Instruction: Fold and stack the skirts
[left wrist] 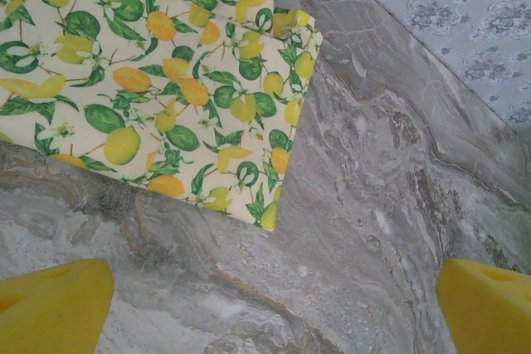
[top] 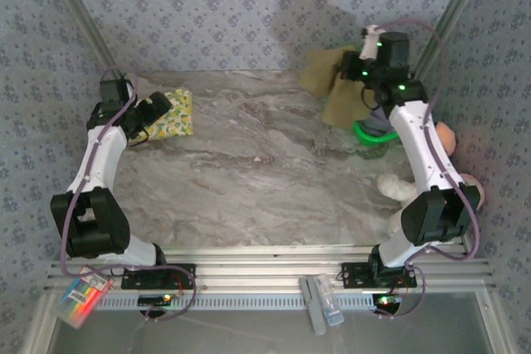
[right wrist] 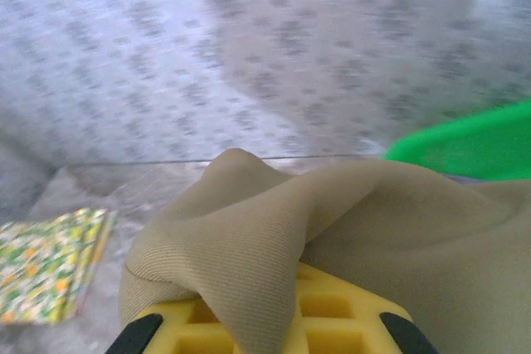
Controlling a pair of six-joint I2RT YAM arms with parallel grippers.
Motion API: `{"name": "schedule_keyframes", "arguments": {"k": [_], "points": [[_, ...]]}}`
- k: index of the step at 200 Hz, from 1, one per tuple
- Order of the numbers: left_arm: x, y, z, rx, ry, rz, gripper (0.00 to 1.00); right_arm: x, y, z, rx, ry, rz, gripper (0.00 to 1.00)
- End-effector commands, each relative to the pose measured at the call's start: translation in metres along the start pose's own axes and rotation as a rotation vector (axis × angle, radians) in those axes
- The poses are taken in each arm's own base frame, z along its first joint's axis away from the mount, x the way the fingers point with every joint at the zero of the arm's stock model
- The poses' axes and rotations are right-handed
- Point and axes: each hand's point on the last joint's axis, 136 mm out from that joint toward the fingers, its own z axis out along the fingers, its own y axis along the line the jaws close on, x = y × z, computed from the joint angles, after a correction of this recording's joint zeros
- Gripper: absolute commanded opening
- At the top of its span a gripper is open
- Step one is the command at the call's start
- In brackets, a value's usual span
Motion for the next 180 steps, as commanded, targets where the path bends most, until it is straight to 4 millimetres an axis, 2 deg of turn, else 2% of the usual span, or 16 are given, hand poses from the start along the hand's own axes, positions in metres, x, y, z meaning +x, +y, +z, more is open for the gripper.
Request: {"name": "schedule_keyframes", "arguments": {"k": [1, 13, 33, 59, 80, 99, 119, 124, 131, 137, 138, 143, 145, 166, 180], "points": [[-0.004, -0.007, -0.011, 0.030, -0.021, 0.005, 1.00, -0.012, 0.055, 0.010, -0.100, -0.039, -0.107, 0.00], [-0.003, -0.006, -0.010, 0.027, -0.018, 0.010, 1.00, -0.002, 0.083, 0.019, -0.158, -0.020, -0.127, 0.00], [-0.002, -0.005, -0.011, 0.024, -0.016, 0.015, 1.00, 0.025, 0.125, 0.036, -0.237, 0.044, -0.168, 0.00], [-0.001, -0.005, -0.012, 0.026, -0.014, 0.020, 1.00, 0.072, 0.155, 0.060, -0.298, 0.148, -0.175, 0.00], [-0.001, -0.010, -0.012, 0.042, -0.009, 0.024, 1.00, 0.109, 0.150, 0.076, -0.318, 0.243, -0.073, 0.00], [0.000, -0.016, -0.012, 0.054, -0.013, 0.034, 1.00, 0.136, 0.117, 0.092, -0.253, 0.293, 0.009, 0.00], [0.005, -0.027, -0.009, 0.080, -0.008, 0.034, 1.00, 0.178, 0.087, 0.101, -0.233, 0.421, 0.110, 0.00], [0.007, -0.030, -0.007, 0.085, -0.005, 0.038, 1.00, 0.187, 0.080, 0.102, -0.228, 0.448, 0.135, 0.08], [0.011, -0.036, -0.005, 0.095, 0.002, 0.049, 1.00, 0.197, 0.072, 0.100, -0.220, 0.475, 0.169, 0.29], [0.013, -0.040, -0.004, 0.099, 0.004, 0.057, 1.00, 0.202, 0.065, 0.097, -0.208, 0.482, 0.187, 0.59], [0.013, -0.041, -0.005, 0.099, 0.003, 0.058, 1.00, 0.201, 0.065, 0.097, -0.206, 0.478, 0.189, 0.62], [0.016, -0.044, -0.003, 0.099, 0.008, 0.065, 1.00, 0.203, 0.059, 0.094, -0.188, 0.472, 0.194, 0.92], [0.016, -0.046, -0.003, 0.101, 0.009, 0.068, 1.00, 0.202, 0.057, 0.092, -0.180, 0.463, 0.193, 0.98], [0.025, -0.059, 0.004, 0.102, 0.033, 0.092, 1.00, 0.187, 0.035, 0.071, -0.067, 0.342, 0.135, 1.00], [0.034, -0.069, 0.011, 0.112, 0.061, 0.097, 1.00, 0.179, 0.011, 0.053, 0.067, 0.287, 0.101, 1.00]]}}
